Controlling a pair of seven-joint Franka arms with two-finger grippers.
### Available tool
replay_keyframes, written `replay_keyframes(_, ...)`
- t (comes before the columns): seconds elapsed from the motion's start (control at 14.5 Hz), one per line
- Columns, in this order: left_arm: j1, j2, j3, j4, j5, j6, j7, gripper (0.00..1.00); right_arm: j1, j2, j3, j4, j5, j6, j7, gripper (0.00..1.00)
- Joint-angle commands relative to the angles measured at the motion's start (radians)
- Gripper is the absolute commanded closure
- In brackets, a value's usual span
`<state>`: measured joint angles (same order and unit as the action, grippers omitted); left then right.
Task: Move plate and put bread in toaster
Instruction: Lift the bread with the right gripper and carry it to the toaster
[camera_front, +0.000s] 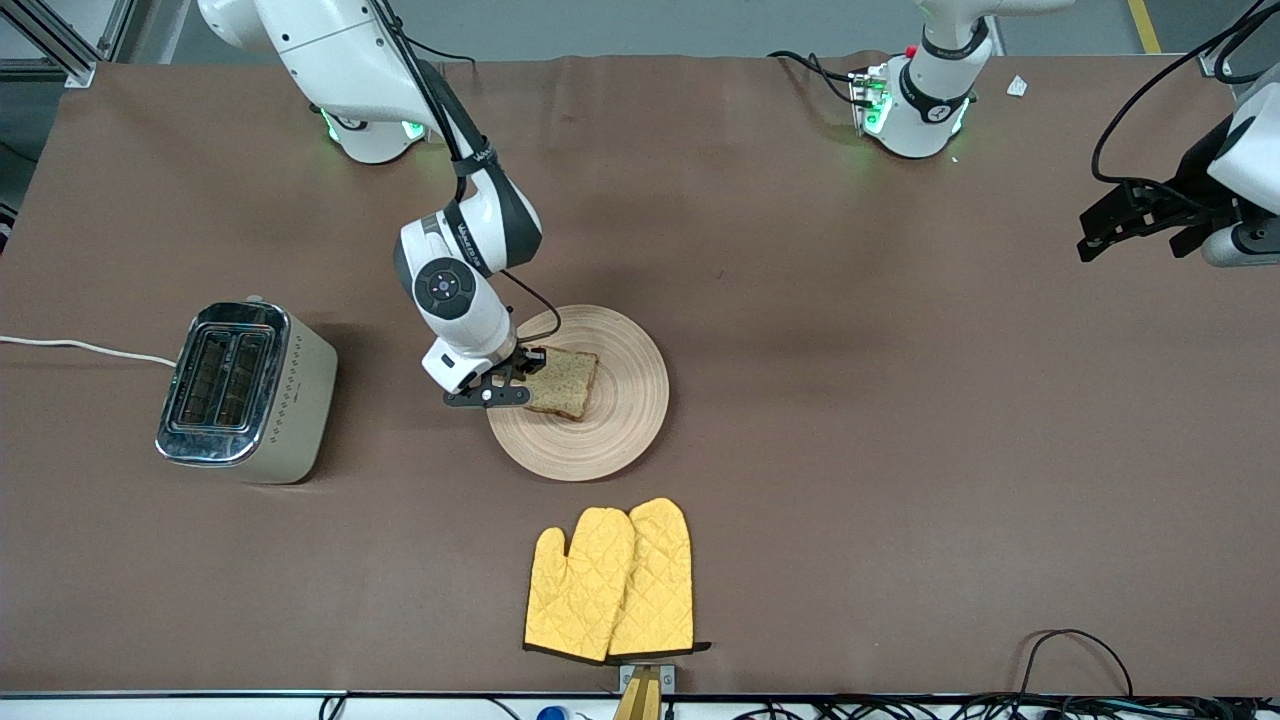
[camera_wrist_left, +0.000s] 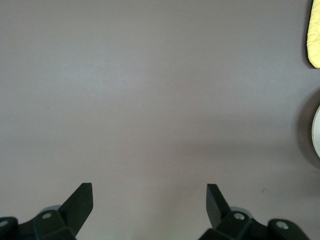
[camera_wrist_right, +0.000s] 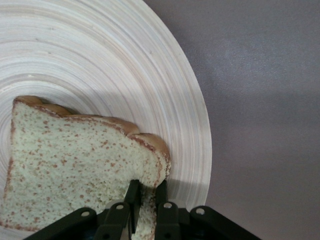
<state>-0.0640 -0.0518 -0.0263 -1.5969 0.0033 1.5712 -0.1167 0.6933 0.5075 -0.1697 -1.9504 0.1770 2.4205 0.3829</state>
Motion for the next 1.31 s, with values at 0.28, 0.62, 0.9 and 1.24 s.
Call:
replay_keyframes(0.28, 0.000, 0.006, 0.002, 0.006, -0.016, 0.009, 0.016, 0.00, 0.011, -0.006, -0.007, -0.018, -0.011, 0.019, 0.049, 1.00)
replay_keyframes(0.62, 0.000, 0.006, 0.002, 0.006, -0.016, 0.009, 0.017, 0.00, 0.023, -0.072, 0.001, 0.063, -0.002, -0.123, 0.175, 1.00)
replay_keyframes(0.9, 0.001, 0.006, 0.002, 0.006, -0.014, 0.009, 0.017, 0.00, 0.037, -0.124, -0.007, 0.258, -0.025, -0.479, 0.176, 1.00)
replay_keyframes(1.24, 0.001, 0.003, 0.002, 0.005, -0.016, 0.006, 0.017, 0.00, 0.048, -0.176, -0.002, 0.405, -0.333, -0.740, 0.171, 1.00)
